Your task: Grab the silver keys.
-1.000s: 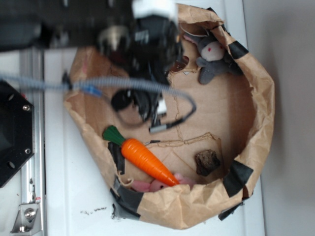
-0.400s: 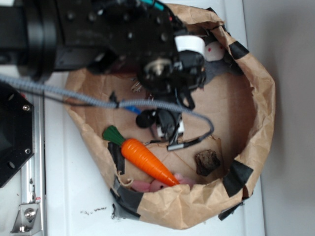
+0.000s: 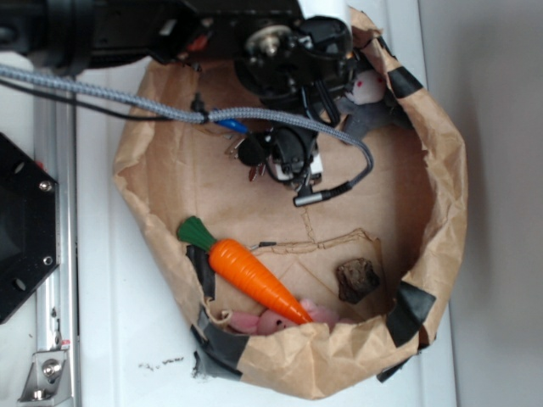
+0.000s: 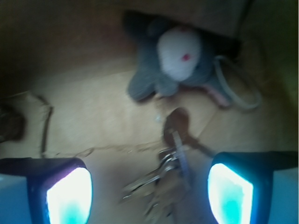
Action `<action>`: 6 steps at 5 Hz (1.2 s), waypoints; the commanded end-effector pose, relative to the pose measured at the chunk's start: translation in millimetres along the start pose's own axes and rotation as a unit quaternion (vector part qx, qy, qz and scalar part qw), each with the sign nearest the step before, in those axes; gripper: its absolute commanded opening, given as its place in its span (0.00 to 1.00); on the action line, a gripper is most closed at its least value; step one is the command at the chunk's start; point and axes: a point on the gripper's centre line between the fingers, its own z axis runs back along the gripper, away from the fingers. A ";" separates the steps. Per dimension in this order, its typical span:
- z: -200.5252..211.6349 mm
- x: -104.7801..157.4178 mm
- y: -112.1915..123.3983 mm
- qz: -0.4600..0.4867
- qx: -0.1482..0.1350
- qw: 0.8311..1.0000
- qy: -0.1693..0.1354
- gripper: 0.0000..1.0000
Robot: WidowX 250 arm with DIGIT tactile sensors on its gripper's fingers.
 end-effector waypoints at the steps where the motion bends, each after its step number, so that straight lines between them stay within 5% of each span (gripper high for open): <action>1: 12.0 13.9 16.0 0.013 0.015 0.999 -0.025 1.00; 3: -0.7 11.2 18.3 0.008 0.013 1.000 -0.013 1.00; 5: -23.7 16.3 8.5 -0.019 -0.058 0.998 -0.032 1.00; 6: -30.2 15.5 7.7 -0.013 -0.054 0.998 -0.031 0.00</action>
